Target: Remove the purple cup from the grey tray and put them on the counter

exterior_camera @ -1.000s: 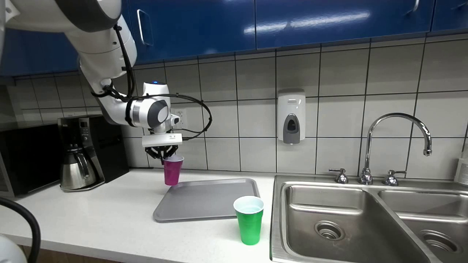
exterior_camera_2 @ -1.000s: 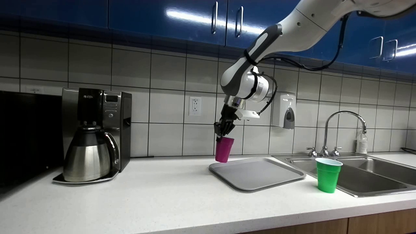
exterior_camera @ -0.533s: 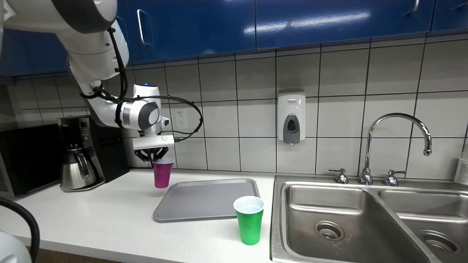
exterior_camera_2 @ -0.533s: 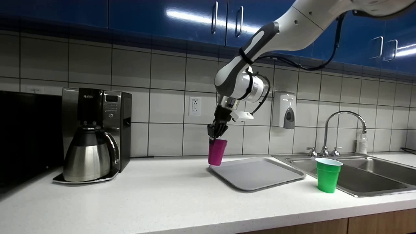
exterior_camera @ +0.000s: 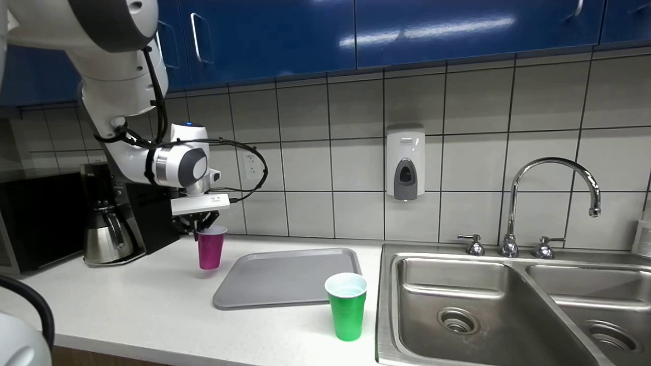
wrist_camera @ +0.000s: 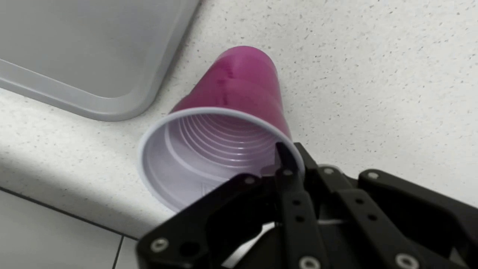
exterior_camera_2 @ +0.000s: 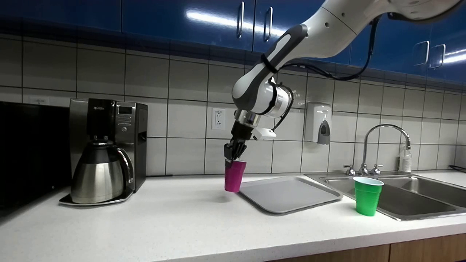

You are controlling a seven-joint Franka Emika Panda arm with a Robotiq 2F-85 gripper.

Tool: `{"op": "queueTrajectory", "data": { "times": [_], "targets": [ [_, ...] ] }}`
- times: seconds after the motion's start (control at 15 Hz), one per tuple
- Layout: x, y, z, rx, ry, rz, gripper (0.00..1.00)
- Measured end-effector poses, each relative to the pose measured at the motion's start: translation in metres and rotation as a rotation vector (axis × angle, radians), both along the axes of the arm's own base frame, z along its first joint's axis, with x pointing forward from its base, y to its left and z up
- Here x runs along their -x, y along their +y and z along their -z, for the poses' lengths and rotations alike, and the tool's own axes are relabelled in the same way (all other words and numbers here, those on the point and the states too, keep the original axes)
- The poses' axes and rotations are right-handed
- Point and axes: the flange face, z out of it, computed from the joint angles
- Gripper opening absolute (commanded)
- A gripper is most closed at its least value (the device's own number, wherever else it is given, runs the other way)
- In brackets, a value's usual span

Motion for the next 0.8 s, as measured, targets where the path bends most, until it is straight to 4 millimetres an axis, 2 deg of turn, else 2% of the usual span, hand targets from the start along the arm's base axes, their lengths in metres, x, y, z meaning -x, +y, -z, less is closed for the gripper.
{"op": "queueTrajectory", "data": {
  "times": [0.4,0.8],
  "targets": [
    [0.012,0.018,0.015,0.011,0.023,-0.052,0.01],
    [0.017,0.025,0.025,0.027,0.032,-0.087,0.01]
  ]
}}
